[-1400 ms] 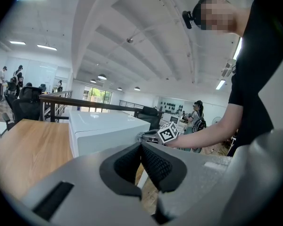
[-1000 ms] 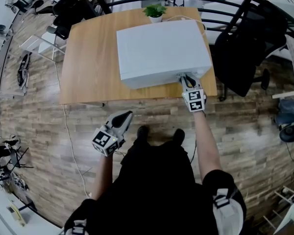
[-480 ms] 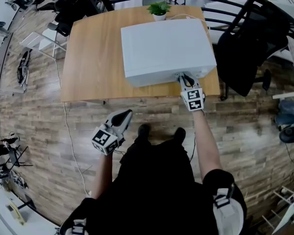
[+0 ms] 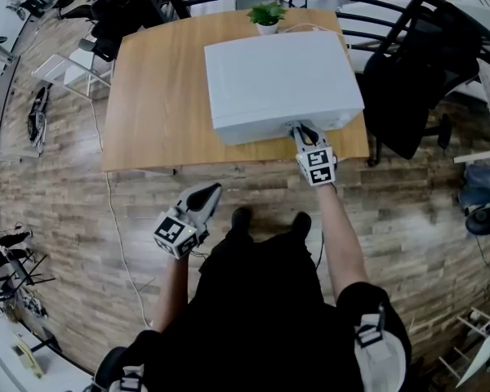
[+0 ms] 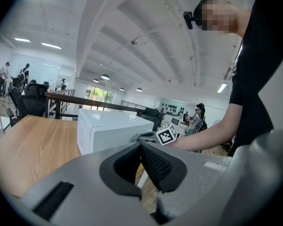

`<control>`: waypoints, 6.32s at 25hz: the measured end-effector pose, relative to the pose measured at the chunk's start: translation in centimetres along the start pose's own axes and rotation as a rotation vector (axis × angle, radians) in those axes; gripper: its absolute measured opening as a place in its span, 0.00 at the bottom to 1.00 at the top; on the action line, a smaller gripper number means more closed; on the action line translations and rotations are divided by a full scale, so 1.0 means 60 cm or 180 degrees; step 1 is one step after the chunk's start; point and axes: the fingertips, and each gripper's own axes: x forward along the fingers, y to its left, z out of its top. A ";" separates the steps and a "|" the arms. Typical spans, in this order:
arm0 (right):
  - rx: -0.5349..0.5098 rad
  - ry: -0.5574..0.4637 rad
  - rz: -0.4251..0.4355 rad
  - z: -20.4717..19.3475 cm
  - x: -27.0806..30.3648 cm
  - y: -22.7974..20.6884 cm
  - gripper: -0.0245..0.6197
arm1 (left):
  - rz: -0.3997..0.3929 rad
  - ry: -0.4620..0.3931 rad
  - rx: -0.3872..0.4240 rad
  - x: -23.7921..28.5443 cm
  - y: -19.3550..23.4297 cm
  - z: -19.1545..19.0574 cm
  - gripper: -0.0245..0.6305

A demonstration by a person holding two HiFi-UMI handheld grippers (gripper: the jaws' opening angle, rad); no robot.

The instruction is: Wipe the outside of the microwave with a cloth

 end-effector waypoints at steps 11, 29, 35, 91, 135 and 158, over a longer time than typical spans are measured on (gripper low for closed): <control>0.0040 -0.0029 -0.0002 0.008 0.023 0.050 0.08 | -0.0071 0.0001 -0.0009 -0.019 0.037 -0.007 0.04; 0.0066 -0.0101 -0.0001 0.027 0.052 0.124 0.08 | -0.0194 -0.0037 0.0061 -0.046 0.090 -0.010 0.04; 0.0077 -0.0130 0.0038 0.041 0.065 0.161 0.08 | -0.0275 0.0000 0.0063 -0.050 0.106 -0.005 0.04; 0.0061 -0.0055 0.0476 0.025 0.162 0.346 0.08 | -0.0285 0.0186 0.0160 -0.120 0.185 -0.034 0.04; -0.0005 0.0343 0.0661 -0.085 0.112 0.160 0.08 | 0.0088 0.0296 -0.0089 -0.025 0.053 -0.017 0.04; -0.0111 0.0607 0.0395 -0.169 0.068 -0.009 0.08 | 0.0075 0.0250 -0.0188 0.065 -0.032 -0.043 0.04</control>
